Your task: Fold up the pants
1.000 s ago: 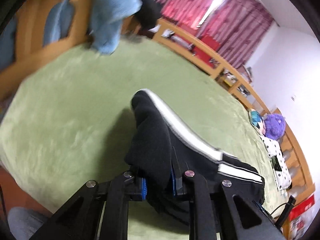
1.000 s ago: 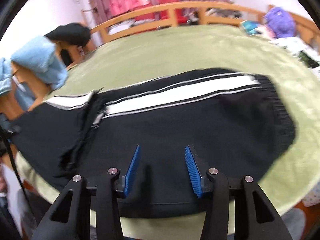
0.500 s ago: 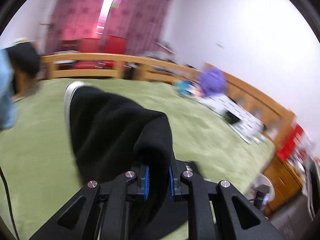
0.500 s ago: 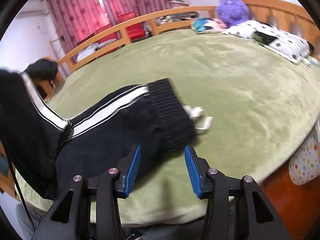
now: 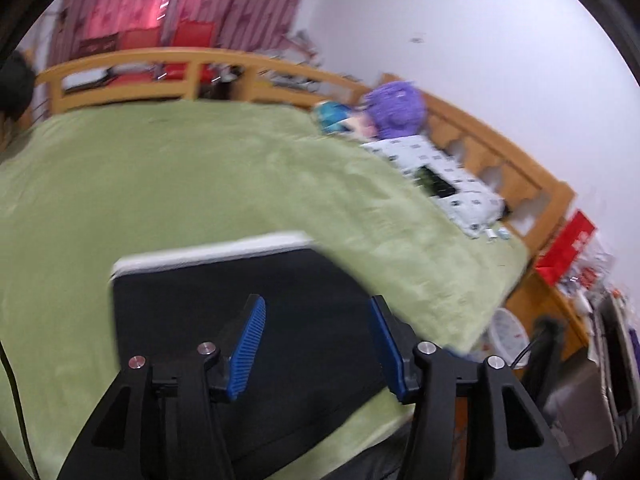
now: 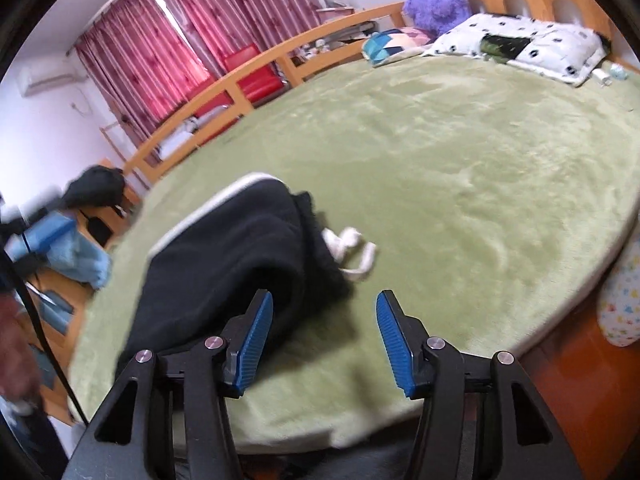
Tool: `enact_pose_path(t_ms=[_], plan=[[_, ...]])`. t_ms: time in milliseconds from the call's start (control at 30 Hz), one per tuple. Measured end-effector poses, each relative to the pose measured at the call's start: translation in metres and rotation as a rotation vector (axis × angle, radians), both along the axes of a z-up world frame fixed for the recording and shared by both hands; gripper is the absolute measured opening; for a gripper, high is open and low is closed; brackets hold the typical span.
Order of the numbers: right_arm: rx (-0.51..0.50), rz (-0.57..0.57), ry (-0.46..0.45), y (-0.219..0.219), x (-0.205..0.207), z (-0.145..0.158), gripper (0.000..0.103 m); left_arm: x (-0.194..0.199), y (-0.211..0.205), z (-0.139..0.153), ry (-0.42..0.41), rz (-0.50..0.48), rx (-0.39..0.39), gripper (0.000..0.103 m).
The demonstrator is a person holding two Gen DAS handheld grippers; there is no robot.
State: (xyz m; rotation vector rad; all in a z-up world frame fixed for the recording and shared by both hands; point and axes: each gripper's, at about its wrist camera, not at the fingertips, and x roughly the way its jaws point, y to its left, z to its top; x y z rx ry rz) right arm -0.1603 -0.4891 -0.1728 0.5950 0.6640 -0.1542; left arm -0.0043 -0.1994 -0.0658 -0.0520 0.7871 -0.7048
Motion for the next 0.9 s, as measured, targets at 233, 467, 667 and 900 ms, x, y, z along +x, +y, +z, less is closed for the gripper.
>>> enact_pose_path(t_ms=[233,467,667,900], plan=[[0.059,0.034,-0.04,0.0,0.055,-0.004,0.054,0.018,0.061,-0.058,0.136,0.155,0.083,0.054],[-0.159,0.116,0.076,0.037,0.055,-0.035,0.022,-0.01,0.072,-0.129,0.238,0.173,0.158,0.055],[-0.223,0.153,0.14,0.043,0.059,-0.035,0.03,-0.015,0.066,-0.118,0.19,0.149,0.2,0.058],[-0.259,0.13,0.114,0.021,0.084,-0.004,0.057,0.034,0.076,-0.11,0.201,0.221,0.232,0.062]])
